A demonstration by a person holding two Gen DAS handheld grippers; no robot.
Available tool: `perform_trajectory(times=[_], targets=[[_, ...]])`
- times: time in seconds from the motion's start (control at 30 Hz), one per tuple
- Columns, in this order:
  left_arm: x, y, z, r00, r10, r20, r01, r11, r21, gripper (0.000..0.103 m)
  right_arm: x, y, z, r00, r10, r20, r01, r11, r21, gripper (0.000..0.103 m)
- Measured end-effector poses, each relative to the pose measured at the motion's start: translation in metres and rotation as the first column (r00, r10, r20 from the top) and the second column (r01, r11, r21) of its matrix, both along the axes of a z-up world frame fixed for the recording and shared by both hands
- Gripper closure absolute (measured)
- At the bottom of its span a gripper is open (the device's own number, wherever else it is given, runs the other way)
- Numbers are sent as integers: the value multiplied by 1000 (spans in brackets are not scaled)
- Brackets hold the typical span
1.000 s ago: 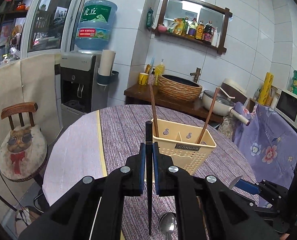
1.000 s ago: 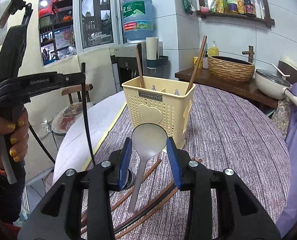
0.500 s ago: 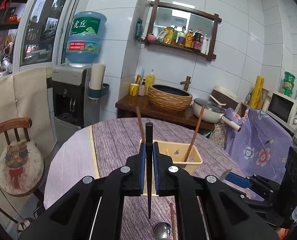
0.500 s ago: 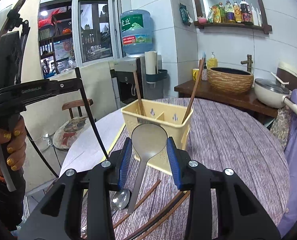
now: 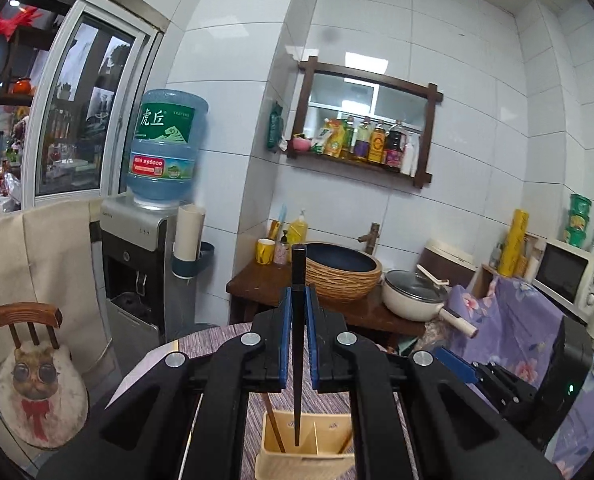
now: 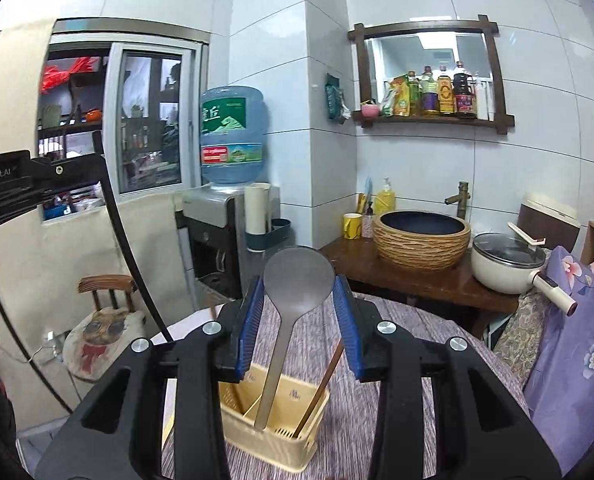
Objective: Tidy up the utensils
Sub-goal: 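Lift the chopstick and clear spoon and carry both above the cream holder, then open both grippers to drop the chopstick and clear spoon into the holder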
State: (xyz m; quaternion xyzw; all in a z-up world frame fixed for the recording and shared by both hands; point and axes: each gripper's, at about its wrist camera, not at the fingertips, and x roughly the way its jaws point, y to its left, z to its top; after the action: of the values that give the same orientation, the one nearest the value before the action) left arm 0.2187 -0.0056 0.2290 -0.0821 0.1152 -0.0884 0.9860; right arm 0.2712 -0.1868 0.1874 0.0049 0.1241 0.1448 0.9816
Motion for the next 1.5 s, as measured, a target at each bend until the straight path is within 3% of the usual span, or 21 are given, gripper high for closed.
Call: perform_trajectory(times=[0.2,0.4,0.63,0.9,0.93,1.0,1.07,1.17,1.33,1.5], targets=[[35,-8,-49,995,31,-92,-30,1000,5,95,21,6,-46,998,-55,-30,53,997,-48,66],[42,-14,-99,982,19,-187,-15,1000,22,95,24,8,-88,995,-70,-71,64,995,-75,66],[45,-19,-125,971,17,-240,-6,999,47,95,17,14,-119,994,-62,-87,51,991,-122,66],[40,-20,-124,977,22,-211,-7,998,70,95,14,12,-126,994,-58,-89,49,993,-106,67],[39,-21,-124,979,16,-205,-2,998,70,92,12,11,-125,995,-58,-86,49,994,-102,63],[33,-20,-122,981,14,-191,1,997,79,77,5,9,-122,996,-66,-62,60,994,-93,46],[23,-18,-120,986,17,-167,-5,997,76,52,-3,7,-119,997,-68,-41,64,993,-95,45],[8,-14,-122,987,14,-158,-4,998,63,47,-17,3,-115,997,-70,-45,66,994,-91,44],[-14,-3,-135,981,-3,-194,7,1000,19,35,-39,-11,-119,989,-80,-122,73,996,-54,38],[-31,7,-158,966,-6,-258,7,1000,5,34,-56,-25,-140,967,-99,-235,92,995,-41,37]])
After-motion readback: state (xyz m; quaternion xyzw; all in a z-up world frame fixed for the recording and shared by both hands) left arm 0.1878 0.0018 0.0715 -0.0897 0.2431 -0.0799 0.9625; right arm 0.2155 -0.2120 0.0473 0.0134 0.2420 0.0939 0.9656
